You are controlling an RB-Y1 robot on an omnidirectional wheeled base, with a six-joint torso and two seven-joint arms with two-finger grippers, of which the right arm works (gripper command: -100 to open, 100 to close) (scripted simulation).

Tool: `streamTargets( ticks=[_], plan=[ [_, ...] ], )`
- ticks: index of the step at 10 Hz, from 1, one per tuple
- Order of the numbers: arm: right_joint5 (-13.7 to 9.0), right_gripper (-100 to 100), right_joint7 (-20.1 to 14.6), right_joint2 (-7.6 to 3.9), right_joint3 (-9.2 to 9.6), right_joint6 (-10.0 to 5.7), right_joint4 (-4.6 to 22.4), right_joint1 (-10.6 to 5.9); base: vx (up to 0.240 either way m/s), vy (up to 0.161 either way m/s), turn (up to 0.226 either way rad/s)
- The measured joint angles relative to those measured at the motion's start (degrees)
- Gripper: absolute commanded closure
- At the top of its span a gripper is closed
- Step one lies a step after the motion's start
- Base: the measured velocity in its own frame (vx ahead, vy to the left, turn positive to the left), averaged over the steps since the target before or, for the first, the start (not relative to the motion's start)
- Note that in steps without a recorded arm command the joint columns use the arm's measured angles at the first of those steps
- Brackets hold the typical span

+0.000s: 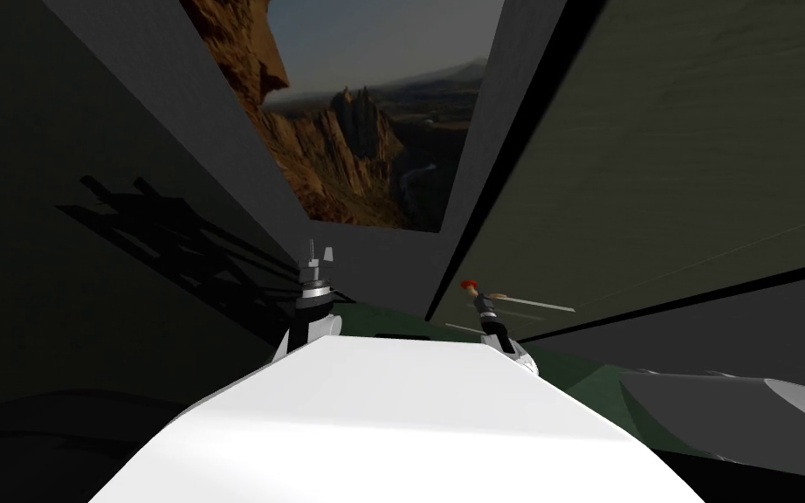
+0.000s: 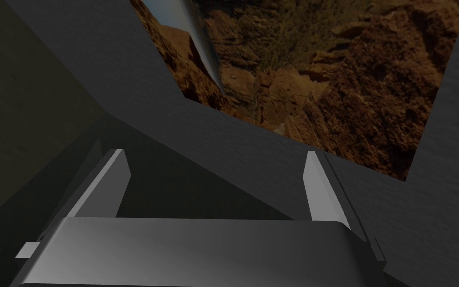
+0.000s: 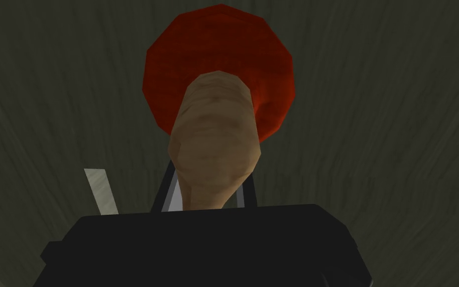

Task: Pull the door open

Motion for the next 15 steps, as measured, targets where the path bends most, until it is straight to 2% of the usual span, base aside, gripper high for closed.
streamTargets(
  ticks=[4,6,7,11,14,15],
  plan=[
    [0.1,100,0.0,0.07,0.09,0.12,0.1,0.17,-0.037,-0.009,0.042],
    [0.1,100,-1.0,-1.10,0.72,-0.72,-0.5,1.02,-0.200,-0.065,0.125],
    [0.3,100,-1.5,-1.48,1.30,-1.57,0.1,1.13,-0.164,-0.055,0.149],
    [0.8,100,-4.1,-3.71,3.67,-4.32,-0.7,3.90,-0.217,-0.065,0.140],
    [1.2,100,-6.1,-5.30,5.42,-6.59,-0.7,5.38,-0.168,-0.059,0.098],
    [1.3,100,-6.2,-5.25,5.58,-6.65,-0.7,5.51,-0.133,-0.031,0.139]
  ],
)
